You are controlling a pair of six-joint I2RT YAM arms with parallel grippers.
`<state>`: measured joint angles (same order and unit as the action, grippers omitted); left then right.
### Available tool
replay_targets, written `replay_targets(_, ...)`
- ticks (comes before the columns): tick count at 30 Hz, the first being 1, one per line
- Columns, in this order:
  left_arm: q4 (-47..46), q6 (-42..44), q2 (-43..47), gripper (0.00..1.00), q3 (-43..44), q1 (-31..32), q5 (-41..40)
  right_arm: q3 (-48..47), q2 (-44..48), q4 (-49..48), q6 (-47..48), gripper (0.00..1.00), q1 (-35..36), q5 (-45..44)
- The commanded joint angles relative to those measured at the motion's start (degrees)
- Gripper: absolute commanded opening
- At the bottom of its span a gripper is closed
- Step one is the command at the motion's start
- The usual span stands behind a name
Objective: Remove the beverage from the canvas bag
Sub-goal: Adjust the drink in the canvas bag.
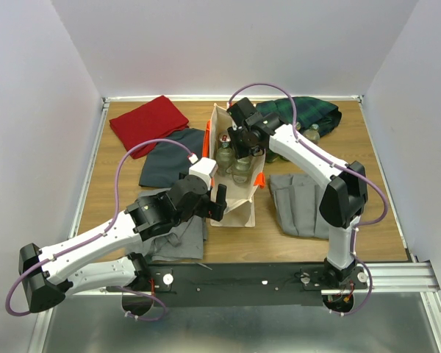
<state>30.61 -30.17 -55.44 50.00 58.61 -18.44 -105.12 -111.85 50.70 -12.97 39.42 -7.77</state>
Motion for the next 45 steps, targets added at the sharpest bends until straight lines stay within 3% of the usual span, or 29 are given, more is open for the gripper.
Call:
replay_targets(1,4.19,0.73,0.33,0.99,-1.13,0.28,-0.64,-2.63,-1.18,5.81,-0.21,0.01,0.57,0.57)
replay_targets(27,4.63,0.64,0.51,0.99,-0.78,0.19,-0.46,-5.18,-0.38,3.53,-0.91,0.01,1.36,-2.78)
replay_targets(31,4.46,0.55,0.42,0.99,-0.60,0.19,-0.46,-4.13,-0.47,3.79,-1.00,0.19,1.54,-2.25)
replay_targets(33,4.20,0.55,0.25,0.99,-0.78,0.19,-0.20,-3.43,-0.56,4.06,-1.18,0.23,1.54,-2.08)
replay_targets(37,4.19,0.64,-0.11,0.99,-0.60,0.19,-0.02,-2.28,-0.12,4.24,-1.62,0.53,1.71,-2.16)
replay_targets(41,4.19,0.73,-0.02,0.99,-0.60,0.19,-0.02,-1.58,0.06,4.41,-1.97,0.61,1.80,-2.25)
replay_targets(45,4.28,0.47,0.59,0.99,-1.04,0.19,-0.11,-1.75,-0.03,5.72,-2.06,0.61,1.89,-2.16)
